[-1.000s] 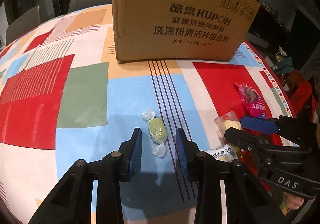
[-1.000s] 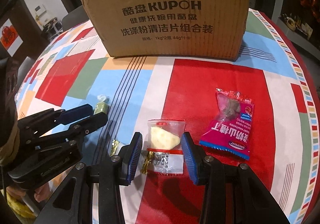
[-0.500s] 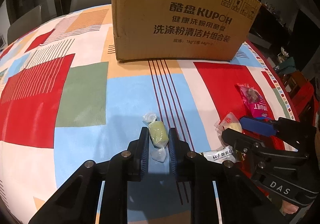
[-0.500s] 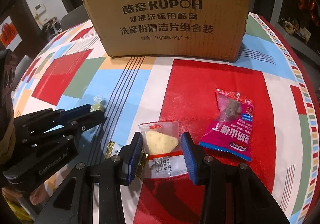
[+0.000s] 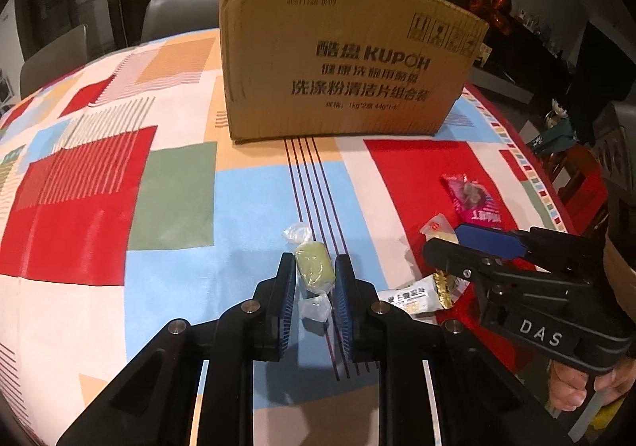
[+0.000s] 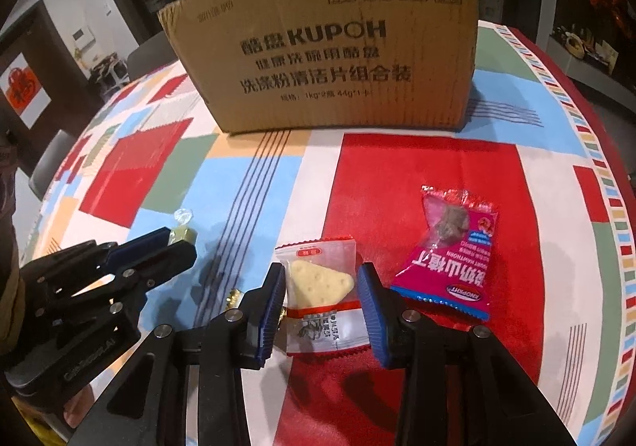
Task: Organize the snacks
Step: 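Grasp the pale green candy with the left tool while the right tool grasps the cheese cracker packet, then carry both held snacks over the box and open both tools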
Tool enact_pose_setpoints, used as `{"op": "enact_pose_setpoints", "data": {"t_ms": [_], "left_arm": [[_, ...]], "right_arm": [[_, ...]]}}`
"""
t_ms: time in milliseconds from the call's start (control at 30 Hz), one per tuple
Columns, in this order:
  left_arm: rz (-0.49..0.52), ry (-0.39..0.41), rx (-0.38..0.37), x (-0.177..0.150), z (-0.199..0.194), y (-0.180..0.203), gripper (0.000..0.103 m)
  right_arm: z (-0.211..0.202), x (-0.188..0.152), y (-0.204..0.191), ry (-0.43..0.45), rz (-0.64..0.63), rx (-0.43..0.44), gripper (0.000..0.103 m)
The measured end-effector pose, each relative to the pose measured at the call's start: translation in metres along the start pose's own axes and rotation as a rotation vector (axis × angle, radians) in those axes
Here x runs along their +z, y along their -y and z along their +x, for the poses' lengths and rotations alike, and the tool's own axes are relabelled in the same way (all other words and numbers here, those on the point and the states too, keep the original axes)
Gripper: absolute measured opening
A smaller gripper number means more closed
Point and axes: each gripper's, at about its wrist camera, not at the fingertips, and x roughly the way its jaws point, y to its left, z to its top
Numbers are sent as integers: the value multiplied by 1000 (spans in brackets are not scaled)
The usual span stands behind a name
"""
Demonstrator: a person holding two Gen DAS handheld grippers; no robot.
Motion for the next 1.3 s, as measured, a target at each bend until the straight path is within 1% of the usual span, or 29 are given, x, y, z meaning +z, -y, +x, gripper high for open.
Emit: {"op": "enact_pose_setpoints", "data": {"t_ms": [500, 900, 1300], "left_arm": [[25, 107, 3, 16, -53, 17, 21], [50, 218, 15, 50, -94, 30, 21], [87, 306, 25, 91, -115, 41, 21]], "right_arm": [[-51, 14, -6, 127, -12, 22, 39], [-105, 44, -7, 261, -26, 31, 39], [-131, 76, -6, 345, -43, 32, 39]]}}
